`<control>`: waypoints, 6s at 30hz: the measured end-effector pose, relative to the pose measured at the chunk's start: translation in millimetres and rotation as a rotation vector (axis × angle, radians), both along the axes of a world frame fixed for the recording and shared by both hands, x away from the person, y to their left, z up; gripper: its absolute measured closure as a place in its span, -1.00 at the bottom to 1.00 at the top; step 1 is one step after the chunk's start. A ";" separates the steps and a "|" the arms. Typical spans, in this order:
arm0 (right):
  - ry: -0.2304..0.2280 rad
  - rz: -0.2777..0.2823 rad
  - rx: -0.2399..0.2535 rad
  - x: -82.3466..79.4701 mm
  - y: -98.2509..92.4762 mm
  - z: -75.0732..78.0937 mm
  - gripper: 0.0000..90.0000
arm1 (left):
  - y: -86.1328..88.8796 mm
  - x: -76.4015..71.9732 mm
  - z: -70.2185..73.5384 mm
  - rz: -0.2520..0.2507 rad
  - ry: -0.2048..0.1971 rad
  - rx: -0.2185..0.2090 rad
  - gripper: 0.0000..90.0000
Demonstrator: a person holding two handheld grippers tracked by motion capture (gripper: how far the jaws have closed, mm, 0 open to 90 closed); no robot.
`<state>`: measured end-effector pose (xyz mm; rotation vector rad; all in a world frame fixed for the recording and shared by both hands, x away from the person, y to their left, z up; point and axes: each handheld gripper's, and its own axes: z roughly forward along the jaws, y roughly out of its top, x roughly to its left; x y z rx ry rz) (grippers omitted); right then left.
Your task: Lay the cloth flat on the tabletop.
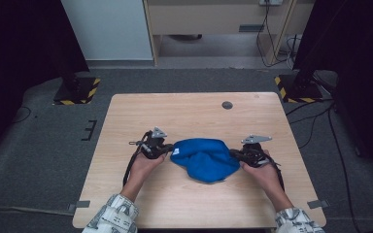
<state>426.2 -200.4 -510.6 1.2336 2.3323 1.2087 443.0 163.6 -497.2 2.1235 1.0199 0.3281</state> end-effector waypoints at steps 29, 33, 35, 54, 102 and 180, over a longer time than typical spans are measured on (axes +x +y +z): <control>-0.127 -0.017 -0.062 -20.7 19.4 10.0 0.11 | -0.7 -10.8 2.5 0.019 -0.070 -0.026 0.94; -0.126 -0.036 -0.082 -19.9 15.9 7.2 0.54 | 1.3 -10.5 4.4 0.025 -0.079 -0.034 0.94; -0.122 -0.049 -0.077 -19.8 11.3 8.5 0.80 | 2.9 -10.2 4.9 0.034 -0.079 -0.041 0.93; -0.151 -0.075 0.044 -17.2 -14.1 42.6 0.95 | 5.6 -9.5 30.6 0.039 -0.140 -0.076 0.93; -0.258 -0.046 0.096 -25.5 -26.4 118.5 0.95 | 10.2 -22.5 115.2 0.034 -0.265 -0.121 0.94; -0.051 -0.256 -0.014 110.7 -26.7 28.3 -0.59 | -31.3 96.5 33.4 0.210 -0.094 0.044 -0.22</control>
